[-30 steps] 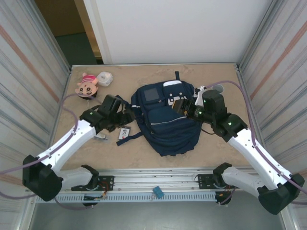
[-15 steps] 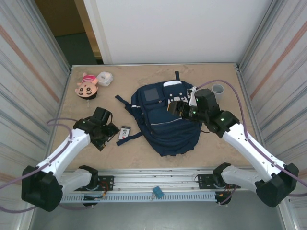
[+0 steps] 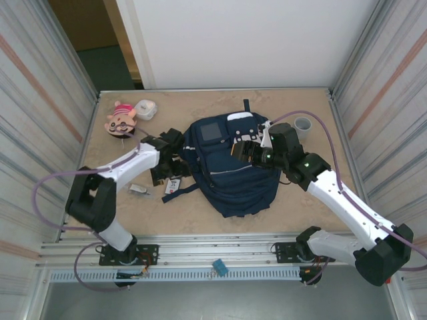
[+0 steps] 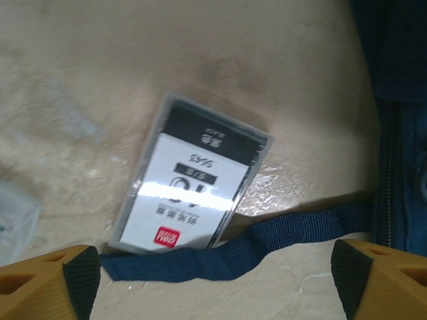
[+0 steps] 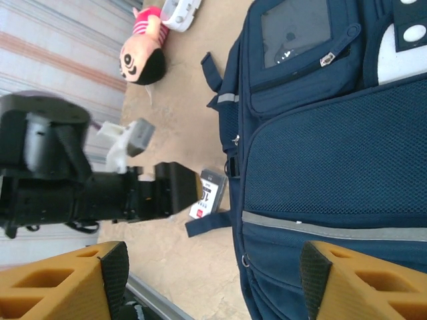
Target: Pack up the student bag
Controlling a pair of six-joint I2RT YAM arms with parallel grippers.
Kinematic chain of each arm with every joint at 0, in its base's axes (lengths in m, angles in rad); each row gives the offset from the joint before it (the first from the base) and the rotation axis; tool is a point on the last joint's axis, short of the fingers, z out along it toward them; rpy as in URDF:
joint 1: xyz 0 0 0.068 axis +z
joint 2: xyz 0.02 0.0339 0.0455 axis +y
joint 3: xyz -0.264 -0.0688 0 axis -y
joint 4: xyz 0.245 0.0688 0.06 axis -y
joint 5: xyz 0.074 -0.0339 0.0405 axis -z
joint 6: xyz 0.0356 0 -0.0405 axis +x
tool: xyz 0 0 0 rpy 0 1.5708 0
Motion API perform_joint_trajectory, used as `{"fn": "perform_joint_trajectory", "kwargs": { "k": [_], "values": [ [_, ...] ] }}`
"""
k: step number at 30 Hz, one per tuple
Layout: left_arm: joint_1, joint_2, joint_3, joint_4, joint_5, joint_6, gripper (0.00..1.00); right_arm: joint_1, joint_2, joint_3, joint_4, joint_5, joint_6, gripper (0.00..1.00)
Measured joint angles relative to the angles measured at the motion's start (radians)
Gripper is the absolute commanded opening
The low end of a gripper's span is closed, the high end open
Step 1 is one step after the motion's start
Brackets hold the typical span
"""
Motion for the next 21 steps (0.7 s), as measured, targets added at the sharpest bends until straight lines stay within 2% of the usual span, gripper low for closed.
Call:
{"fn": "perform_joint_trajectory", "kwargs": {
  "k": [5, 10, 21],
  "values": [
    [-0.01, 0.09, 0.003, 0.006, -0.027, 0.081, 0.94, 0.0, -0.01, 0.0, -0.002, 0.0, -0.007, 0.7],
    [-0.004, 0.14, 0.003, 0.031, -0.043, 0.119, 0.89, 0.0, -0.012, 0.0, -0.004, 0.0, -0.007, 0.7],
    [0.038, 0.18, 0.013, 0.091, -0.009, 0.132, 0.66, 0.0, -0.027, 0.0, -0.019, 0.0, -0.008, 0.7]
  ]
}}
